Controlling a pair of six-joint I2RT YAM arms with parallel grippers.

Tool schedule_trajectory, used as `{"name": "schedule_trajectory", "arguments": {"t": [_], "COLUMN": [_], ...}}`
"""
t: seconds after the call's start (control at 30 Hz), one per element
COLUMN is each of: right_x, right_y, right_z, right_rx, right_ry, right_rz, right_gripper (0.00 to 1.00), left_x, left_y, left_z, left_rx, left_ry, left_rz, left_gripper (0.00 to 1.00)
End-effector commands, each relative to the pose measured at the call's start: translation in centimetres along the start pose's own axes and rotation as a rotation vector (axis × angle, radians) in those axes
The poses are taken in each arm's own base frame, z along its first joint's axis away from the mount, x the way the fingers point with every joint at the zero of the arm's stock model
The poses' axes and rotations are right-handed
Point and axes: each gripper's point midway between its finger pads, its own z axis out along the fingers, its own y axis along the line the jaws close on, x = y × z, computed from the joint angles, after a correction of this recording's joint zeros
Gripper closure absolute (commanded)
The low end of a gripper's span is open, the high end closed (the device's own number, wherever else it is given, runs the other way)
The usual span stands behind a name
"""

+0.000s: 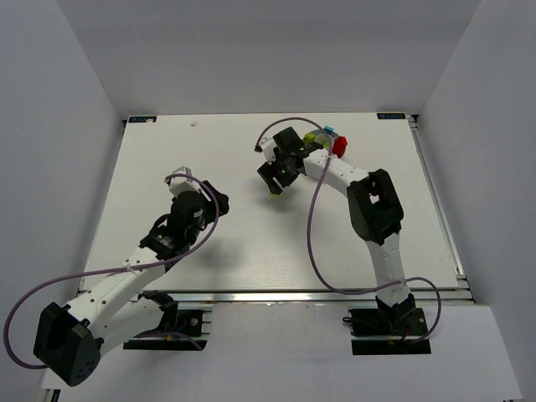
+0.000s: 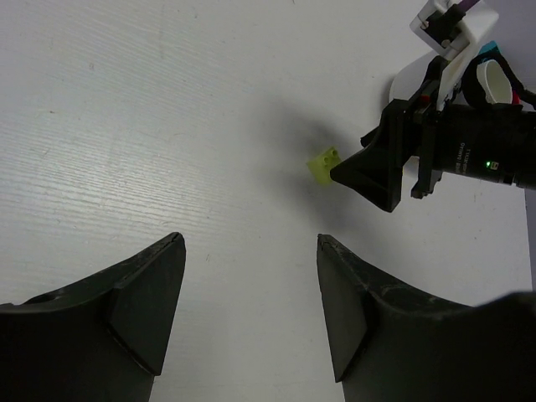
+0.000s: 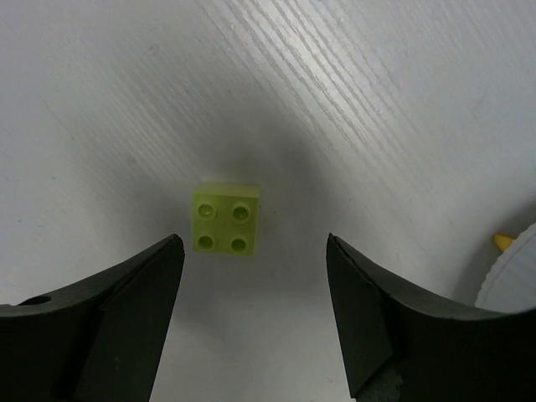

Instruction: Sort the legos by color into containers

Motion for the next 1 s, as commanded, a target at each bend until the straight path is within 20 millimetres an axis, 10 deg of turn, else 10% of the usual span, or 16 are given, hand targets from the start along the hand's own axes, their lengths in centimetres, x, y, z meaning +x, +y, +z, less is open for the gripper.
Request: {"name": "schedule_trajectory", "arguments": {"t": [0.0, 0.47, 0.7, 0.97], "right_x": [-0.9, -0.1, -1.1, -6.1], "right_y": [0.3, 1.2, 1.2, -0.9], "right_z": [-0.1, 2.0, 1.4, -7.0], "right_rx": [-0.011, -0.070, -0.078, -0.087], "right_ry": [-0.007, 0.022, -0.013, -0.239], "right_rz": [-0.024, -0.024, -0.053, -0.077], "right_gripper": [0.28, 0.40, 0.76, 1.00], "left_x": [0.0, 0.4, 0.4, 0.4], "left_y": [0.5, 0.7, 0.6, 0.7], "left_z": [0.1, 0.3, 0.4, 0.3], "left_rx": [-0.016, -0.021, -0.020, -0.015], "left_ry": [-0.004, 0.010, 0.012, 0.007], "left_rz": [-0.002, -0.001, -0.003, -0.008], "left_gripper": [0.26, 0.26, 0.27, 0.27]}}
